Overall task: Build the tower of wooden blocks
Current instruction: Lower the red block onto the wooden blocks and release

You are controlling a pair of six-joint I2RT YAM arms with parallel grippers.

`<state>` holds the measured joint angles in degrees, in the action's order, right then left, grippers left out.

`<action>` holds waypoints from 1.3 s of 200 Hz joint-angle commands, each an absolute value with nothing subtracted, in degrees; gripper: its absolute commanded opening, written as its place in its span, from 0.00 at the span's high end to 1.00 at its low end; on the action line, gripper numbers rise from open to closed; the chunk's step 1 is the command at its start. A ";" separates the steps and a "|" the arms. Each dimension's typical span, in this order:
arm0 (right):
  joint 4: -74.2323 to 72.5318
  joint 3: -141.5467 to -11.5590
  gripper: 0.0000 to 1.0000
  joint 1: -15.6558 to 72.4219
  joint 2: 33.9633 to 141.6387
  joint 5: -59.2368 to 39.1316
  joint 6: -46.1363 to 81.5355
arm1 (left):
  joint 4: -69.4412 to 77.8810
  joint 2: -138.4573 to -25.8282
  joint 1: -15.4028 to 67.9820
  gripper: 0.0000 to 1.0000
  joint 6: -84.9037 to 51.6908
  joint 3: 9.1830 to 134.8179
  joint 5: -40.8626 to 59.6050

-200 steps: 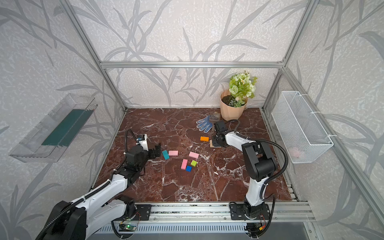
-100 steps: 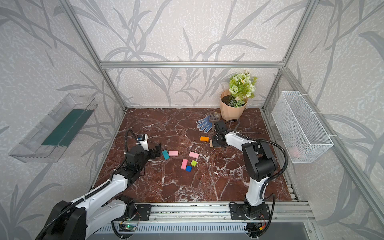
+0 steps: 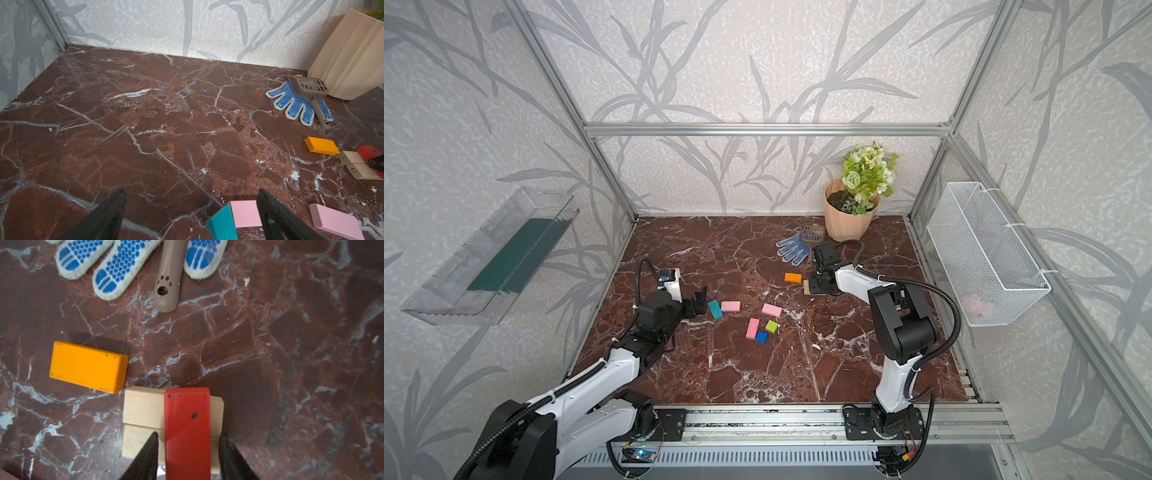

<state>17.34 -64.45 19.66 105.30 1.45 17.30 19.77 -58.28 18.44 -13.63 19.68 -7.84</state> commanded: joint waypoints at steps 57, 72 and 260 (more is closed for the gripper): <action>16.62 -63.20 0.56 19.34 103.20 0.04 16.70 | 20.04 -58.66 18.98 0.01 -12.66 21.22 -9.05; 16.66 -63.19 0.56 19.34 103.24 0.00 16.70 | 19.96 -58.71 19.07 0.01 -12.62 21.19 -9.06; 14.56 -59.41 0.52 19.34 99.60 -0.28 16.13 | 19.78 -59.64 19.69 0.01 -12.19 21.88 -9.65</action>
